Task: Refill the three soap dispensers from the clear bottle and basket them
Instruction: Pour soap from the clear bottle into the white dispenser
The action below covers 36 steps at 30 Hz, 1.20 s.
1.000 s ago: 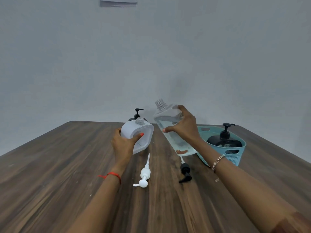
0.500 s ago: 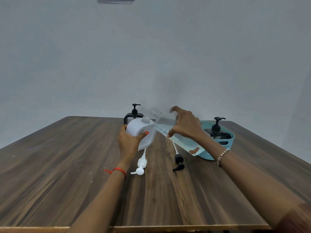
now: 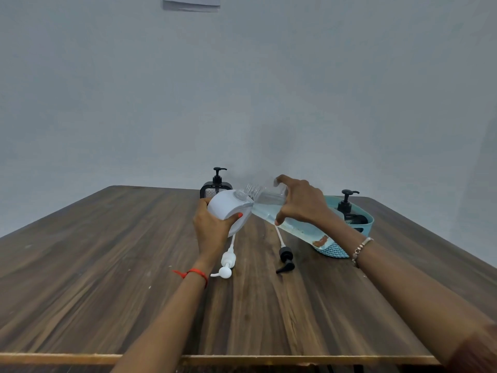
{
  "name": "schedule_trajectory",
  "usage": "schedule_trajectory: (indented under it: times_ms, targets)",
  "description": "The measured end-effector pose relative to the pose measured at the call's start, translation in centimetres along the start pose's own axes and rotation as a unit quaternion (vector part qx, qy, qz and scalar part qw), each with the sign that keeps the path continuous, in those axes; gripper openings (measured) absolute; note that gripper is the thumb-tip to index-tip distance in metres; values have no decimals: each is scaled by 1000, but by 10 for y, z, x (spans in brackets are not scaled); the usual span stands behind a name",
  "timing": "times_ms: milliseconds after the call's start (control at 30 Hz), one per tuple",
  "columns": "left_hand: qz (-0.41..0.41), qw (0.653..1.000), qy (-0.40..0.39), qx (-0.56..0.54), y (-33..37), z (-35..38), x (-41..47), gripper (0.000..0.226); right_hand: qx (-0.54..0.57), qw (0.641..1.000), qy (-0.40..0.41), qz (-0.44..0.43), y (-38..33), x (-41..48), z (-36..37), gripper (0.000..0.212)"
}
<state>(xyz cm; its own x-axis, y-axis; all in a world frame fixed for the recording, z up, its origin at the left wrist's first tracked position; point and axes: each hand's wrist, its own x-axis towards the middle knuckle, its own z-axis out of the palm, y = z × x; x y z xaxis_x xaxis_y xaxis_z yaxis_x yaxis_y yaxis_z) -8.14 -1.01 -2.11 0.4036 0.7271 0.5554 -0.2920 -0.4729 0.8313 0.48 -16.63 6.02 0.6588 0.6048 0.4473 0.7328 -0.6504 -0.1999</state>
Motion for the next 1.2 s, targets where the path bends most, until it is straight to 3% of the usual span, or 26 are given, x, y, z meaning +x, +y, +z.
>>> schedule_trajectory:
  times_ms: [1200]
  targets:
    - [-4,1000,-3,1,-19,0,-7,50,-55,998,-28,-20,0,1,-1,78]
